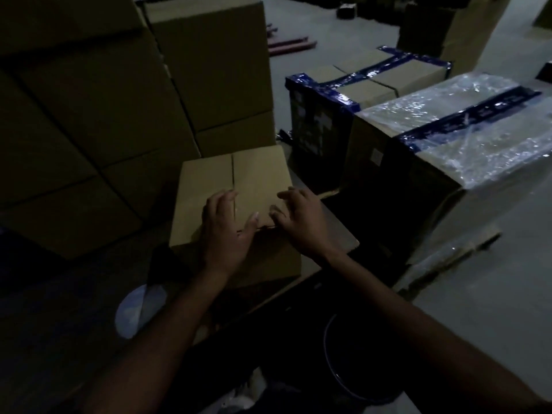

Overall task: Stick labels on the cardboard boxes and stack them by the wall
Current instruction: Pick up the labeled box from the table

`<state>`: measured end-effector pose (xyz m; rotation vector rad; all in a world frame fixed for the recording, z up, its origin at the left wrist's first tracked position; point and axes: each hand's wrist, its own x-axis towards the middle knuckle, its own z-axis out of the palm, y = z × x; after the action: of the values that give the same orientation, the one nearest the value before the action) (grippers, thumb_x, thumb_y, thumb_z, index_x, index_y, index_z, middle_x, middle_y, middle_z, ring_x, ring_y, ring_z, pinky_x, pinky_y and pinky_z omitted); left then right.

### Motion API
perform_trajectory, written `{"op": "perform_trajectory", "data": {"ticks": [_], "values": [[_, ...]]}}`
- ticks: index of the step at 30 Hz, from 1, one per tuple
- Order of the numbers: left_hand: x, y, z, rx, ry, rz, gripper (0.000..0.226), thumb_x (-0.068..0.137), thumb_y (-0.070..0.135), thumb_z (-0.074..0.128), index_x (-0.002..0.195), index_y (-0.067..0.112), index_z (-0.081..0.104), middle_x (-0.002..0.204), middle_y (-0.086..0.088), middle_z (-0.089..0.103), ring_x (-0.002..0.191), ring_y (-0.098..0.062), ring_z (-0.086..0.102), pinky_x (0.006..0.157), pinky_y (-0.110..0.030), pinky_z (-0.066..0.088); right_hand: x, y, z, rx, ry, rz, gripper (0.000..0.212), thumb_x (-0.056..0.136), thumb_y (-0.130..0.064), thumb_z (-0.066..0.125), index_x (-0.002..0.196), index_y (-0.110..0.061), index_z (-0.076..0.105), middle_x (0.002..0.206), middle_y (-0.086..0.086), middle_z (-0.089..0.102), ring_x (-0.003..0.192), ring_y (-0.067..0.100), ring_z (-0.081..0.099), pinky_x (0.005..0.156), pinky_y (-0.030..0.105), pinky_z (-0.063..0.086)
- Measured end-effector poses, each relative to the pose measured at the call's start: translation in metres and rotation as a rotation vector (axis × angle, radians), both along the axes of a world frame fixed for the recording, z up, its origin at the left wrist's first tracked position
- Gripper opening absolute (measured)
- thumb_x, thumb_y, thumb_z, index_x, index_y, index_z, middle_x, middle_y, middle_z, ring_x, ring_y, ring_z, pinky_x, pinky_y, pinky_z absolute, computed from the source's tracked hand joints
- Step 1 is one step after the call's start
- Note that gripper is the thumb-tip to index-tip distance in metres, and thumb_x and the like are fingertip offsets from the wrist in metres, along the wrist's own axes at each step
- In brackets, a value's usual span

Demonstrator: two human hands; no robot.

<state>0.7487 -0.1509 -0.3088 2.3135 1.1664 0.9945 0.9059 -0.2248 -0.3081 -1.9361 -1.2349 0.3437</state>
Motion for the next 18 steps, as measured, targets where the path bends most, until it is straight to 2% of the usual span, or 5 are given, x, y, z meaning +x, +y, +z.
{"op": "perform_trajectory", "data": {"ticks": [3, 6, 11, 15, 18], "values": [[-0.028, 0.025, -0.009, -0.085, 0.115, 0.150, 0.064, 0.086, 0.037, 0.074, 0.139, 0.011, 0.049, 0.145, -0.013, 0.040, 0.133, -0.031, 0.040, 0.107, -0.043, 0.040, -0.005, 0.012, -0.012, -0.089, -0.090, 0.032, 0.047, 0.088, -0.046, 0.063, 0.131, -0.028, 0.054, 0.156, 0.002, 0.028, 0.145, 0.021, 0.019, 0.114, 0.043, 0.026], [-0.055, 0.042, -0.012, -0.217, 0.213, 0.330, 0.084, 0.083, 0.055, 0.072, 0.147, 0.011, 0.039, 0.155, -0.015, 0.031, 0.140, -0.038, 0.031, 0.111, -0.051, 0.035, -0.006, 0.011, -0.022, -0.097, 0.004, -0.044, 0.061, 0.085, -0.053, 0.065, 0.137, -0.028, 0.046, 0.159, 0.002, 0.020, 0.145, 0.024, 0.020, 0.116, 0.045, 0.030], [-0.075, 0.044, -0.014, -0.662, -0.124, 0.268, 0.115, 0.058, 0.077, 0.074, 0.150, 0.019, 0.037, 0.141, -0.008, 0.054, 0.122, -0.027, 0.056, 0.095, -0.042, 0.050, -0.011, 0.000, -0.033, -0.006, 0.244, -0.037, 0.091, 0.077, -0.055, 0.073, 0.151, -0.029, 0.027, 0.152, -0.005, 0.033, 0.137, 0.013, 0.035, 0.111, 0.038, 0.040], [-0.077, 0.026, -0.008, -0.647, -0.211, 0.201, 0.112, 0.058, 0.075, 0.075, 0.148, 0.019, 0.039, 0.138, -0.003, 0.056, 0.119, -0.024, 0.057, 0.098, -0.041, 0.051, -0.011, -0.014, -0.032, 0.031, 0.198, -0.008, 0.098, 0.069, -0.043, 0.083, 0.150, -0.031, 0.028, 0.153, -0.005, 0.032, 0.139, 0.012, 0.032, 0.114, 0.043, 0.036], [-0.077, 0.008, 0.008, -0.606, -0.255, 0.136, 0.091, 0.076, 0.053, 0.077, 0.151, 0.019, 0.036, 0.138, -0.003, 0.055, 0.119, -0.020, 0.055, 0.094, -0.035, 0.049, -0.010, -0.030, -0.019, 0.118, 0.181, -0.022, 0.096, 0.069, -0.033, 0.085, 0.148, -0.032, 0.031, 0.151, -0.007, 0.033, 0.137, 0.010, 0.034, 0.114, 0.043, 0.037]]}}
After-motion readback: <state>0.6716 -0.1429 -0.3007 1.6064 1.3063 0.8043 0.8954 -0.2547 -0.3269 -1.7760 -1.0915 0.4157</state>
